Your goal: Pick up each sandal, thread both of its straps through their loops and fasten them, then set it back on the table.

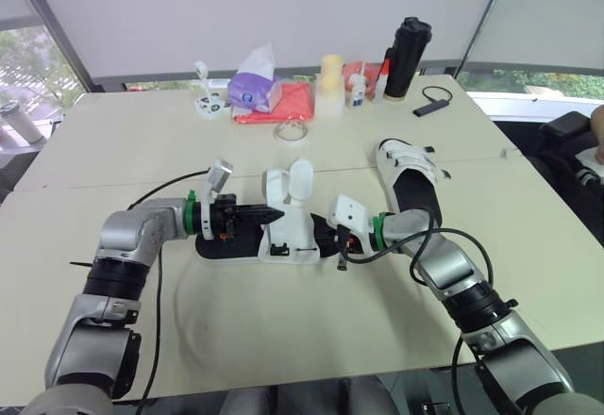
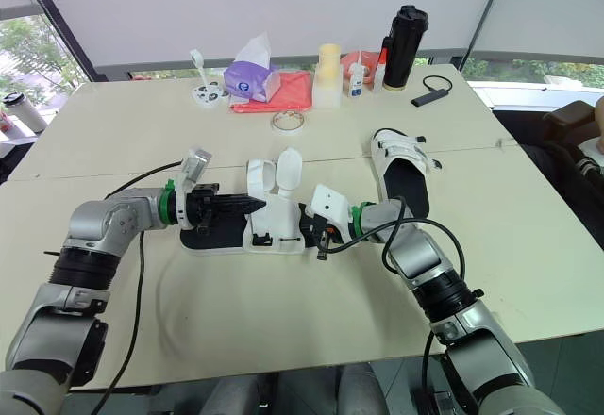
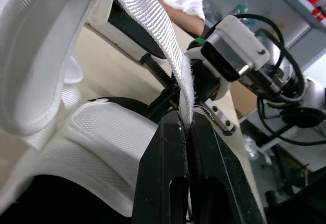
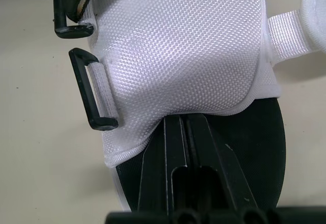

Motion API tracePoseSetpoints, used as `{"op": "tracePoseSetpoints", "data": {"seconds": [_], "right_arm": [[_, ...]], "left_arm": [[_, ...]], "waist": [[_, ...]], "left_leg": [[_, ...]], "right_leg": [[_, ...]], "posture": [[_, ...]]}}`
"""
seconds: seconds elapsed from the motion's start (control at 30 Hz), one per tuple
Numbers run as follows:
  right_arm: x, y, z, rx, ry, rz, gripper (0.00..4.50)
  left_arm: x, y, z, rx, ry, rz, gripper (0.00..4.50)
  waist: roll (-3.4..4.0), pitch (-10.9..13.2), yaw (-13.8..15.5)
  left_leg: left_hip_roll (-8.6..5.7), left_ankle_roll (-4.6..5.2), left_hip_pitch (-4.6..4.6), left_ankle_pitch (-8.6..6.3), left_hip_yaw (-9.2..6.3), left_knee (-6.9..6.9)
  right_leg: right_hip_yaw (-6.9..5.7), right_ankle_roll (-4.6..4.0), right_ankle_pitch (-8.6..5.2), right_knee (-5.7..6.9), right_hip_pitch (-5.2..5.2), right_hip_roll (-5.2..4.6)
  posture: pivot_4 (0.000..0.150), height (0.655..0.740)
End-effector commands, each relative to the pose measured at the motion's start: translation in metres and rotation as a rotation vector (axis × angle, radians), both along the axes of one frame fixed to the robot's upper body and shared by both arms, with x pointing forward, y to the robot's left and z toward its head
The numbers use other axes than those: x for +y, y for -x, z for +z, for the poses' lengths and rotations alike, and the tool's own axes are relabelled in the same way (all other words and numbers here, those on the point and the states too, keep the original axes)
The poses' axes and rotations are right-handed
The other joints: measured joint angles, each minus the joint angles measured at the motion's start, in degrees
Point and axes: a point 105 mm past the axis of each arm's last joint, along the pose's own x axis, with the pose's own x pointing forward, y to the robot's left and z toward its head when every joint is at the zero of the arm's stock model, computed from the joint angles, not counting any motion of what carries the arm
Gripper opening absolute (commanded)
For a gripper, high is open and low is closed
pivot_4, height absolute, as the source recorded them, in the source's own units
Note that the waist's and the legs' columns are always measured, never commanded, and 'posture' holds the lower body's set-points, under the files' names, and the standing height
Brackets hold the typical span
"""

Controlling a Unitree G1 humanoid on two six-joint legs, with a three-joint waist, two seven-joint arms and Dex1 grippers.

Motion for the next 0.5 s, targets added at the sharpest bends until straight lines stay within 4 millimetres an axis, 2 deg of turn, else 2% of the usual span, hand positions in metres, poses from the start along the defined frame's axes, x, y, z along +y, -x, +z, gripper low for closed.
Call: {"op": "tracePoseSetpoints", "data": {"seconds": [0.03,0.5], "right_arm": [[-0.0054,0.0029,-0.0183,0.05,0.049,-0.026,0.0],[-0.0054,0.0056,-0.019,0.054,0.051,-0.026,0.0]], "left_arm": [[-0.0021,-0.0012,0.0053,-0.058,-0.007,-0.015,0.07],[-0.0099,-0.0052,0.0139,-0.079,-0.006,-0.062,0.07]], "waist": [[0.0,0.0,0.0],[0.0,0.0,0.0]], "left_leg": [[0.0,0.0,0.0,0.0,0.0,0.0],[-0.01,0.01,0.0,0.0,0.01,0.0]], "right_leg": [[0.0,0.0,0.0,0.0,0.0,0.0],[-0.01,0.03,0.01,0.01,0.0,0.0]], "posture": [[0.15,0.74],[0.15,0.74]]}}
